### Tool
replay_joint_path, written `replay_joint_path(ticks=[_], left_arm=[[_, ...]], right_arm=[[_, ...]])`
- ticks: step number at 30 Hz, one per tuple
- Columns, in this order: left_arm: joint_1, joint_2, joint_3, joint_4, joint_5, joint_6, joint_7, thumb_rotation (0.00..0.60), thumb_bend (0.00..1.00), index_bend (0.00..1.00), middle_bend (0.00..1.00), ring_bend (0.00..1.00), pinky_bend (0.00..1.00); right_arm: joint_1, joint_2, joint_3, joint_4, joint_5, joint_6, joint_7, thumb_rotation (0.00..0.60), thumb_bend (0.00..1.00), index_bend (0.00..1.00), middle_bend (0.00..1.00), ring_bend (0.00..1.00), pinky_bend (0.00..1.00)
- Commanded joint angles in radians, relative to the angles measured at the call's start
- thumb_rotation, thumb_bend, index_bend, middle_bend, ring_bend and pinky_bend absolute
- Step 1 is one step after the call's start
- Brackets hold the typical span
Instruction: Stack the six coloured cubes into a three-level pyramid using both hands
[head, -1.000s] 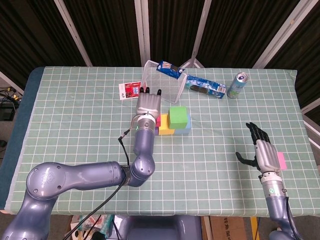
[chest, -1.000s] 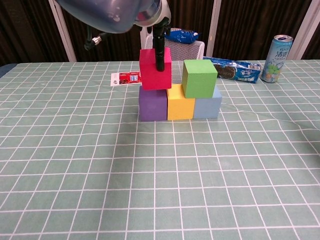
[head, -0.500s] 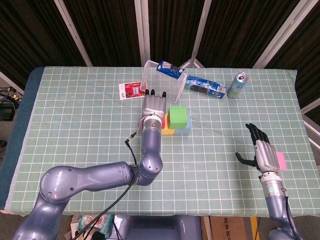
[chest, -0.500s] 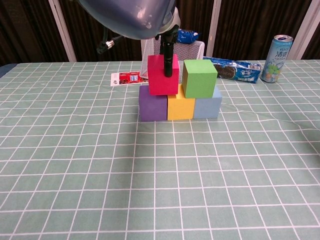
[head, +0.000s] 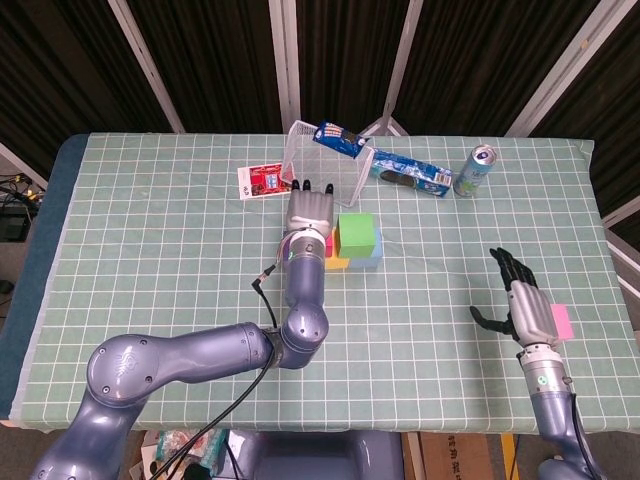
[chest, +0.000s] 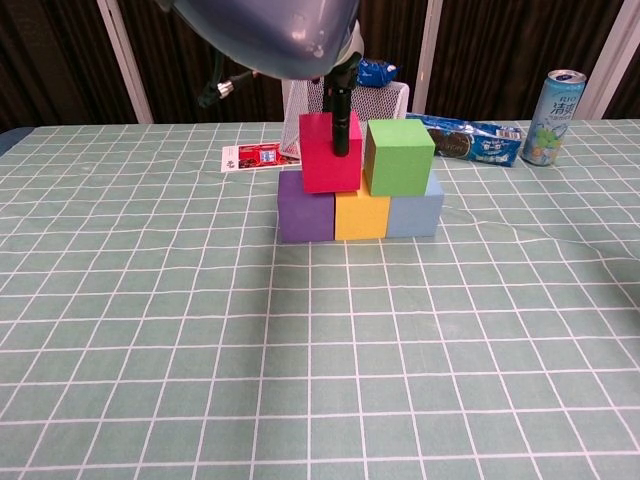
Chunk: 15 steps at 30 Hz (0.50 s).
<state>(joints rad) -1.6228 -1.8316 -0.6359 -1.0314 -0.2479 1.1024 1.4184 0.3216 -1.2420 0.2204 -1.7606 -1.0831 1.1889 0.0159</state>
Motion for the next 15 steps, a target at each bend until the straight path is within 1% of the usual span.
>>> replay_joint_path(ticks=[1, 15], left_arm=[[-0.001, -0.005, -0.004, 0.008, 0.006, -0.003, 0.006, 0.600, 0.25, 0.00, 0.40, 0.05, 0.05], [-0.004, -0.039, -0.030, 0.058, 0.019, -0.016, 0.016, 0.600, 0.25, 0.00, 0.39, 0.05, 0.05]], right_arm=[[0.000, 0.000, -0.001, 0.000, -0.002, -0.001, 0.002, 0.600, 0.32, 0.00, 0.00, 0.00, 0.00], [0.003, -0.002, -0.001, 0.008, 0.011, -0.013, 0.001, 0.600, 0.32, 0.00, 0.00, 0.00, 0.00]])
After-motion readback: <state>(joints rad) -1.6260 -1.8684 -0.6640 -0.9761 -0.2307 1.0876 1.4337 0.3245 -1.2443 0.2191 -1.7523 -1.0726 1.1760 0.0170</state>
